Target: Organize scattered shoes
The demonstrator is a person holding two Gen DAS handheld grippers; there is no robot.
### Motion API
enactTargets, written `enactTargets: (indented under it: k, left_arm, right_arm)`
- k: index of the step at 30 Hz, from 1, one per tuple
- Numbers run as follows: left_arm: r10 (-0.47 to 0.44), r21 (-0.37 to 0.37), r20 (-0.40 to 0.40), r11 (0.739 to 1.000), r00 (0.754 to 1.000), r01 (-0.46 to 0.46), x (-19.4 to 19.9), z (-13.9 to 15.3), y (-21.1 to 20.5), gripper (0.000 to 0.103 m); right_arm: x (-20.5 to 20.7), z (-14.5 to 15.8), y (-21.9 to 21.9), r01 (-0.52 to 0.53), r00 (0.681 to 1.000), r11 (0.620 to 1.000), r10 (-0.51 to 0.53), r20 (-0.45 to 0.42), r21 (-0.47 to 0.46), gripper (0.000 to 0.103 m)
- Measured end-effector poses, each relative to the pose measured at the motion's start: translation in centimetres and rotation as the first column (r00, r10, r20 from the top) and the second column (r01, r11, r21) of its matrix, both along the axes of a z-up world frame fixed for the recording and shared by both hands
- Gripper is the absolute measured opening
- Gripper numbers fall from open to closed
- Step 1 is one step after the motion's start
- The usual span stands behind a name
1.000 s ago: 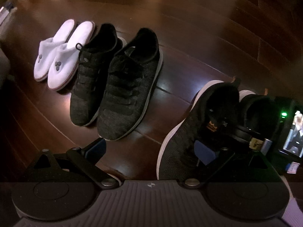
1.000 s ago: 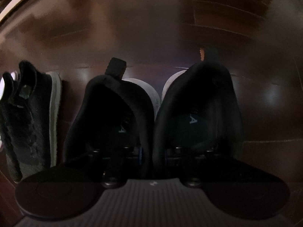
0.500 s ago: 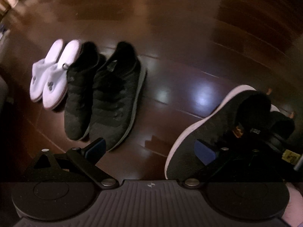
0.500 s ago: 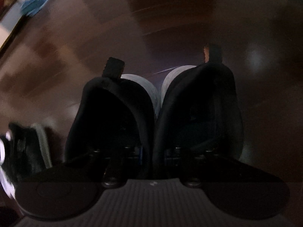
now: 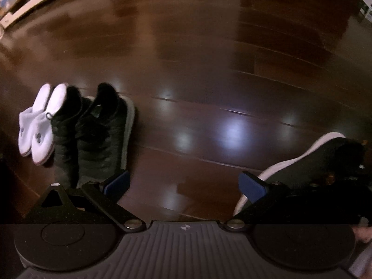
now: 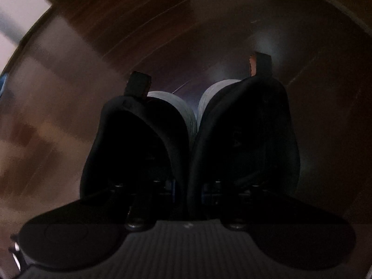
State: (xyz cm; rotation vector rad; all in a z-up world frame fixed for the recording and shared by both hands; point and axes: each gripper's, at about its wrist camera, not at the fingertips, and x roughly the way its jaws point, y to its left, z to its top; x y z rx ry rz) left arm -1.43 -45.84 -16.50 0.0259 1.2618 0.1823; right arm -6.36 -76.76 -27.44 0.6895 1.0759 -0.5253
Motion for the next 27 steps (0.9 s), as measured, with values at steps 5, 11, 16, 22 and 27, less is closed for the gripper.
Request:
enactTargets:
  k: [5,11,16,22,27]
  left_arm:
    - [-0.015,-0.023,0.007,1.000,1.000,0.015,0.5,-0.2,-2.6,0.101]
    - [-0.073,-0.062,0.016,0.995,0.997,0.074,1.5,-1.8,-7.4,0.101]
    - [-0.142,-0.055,0.057,0.988,0.988,0.145,2.9,-3.4,-12.2,0.101]
    - [-0.213,-0.042,0.051,0.976,0.976,0.215,3.3,-4.9,-18.7,0.101]
    - [-0.232,-0.059,0.048,0.970,0.971,0.235,2.3,-5.7,-22.1,0.101]
  right_arm:
    - [-0.5,-0.3,-6.5,0.113,0.994,0.993,-0.113,-0.009,-0.022,0.019]
    - [-1.9,-0.4,-13.2,0.233,0.972,0.973,-0.233,-0.011,-0.009,0.019]
    - [-3.7,-0.5,-18.8,0.298,0.955,0.955,-0.298,-0.009,-0.003,0.019]
    - [-4.1,-2.3,-24.2,0.362,0.932,0.932,-0.362,-0.004,-0.002,0.019]
    - [-4.1,-3.6,-27.1,0.436,0.900,0.899,-0.436,-0.018,0.040,0.019]
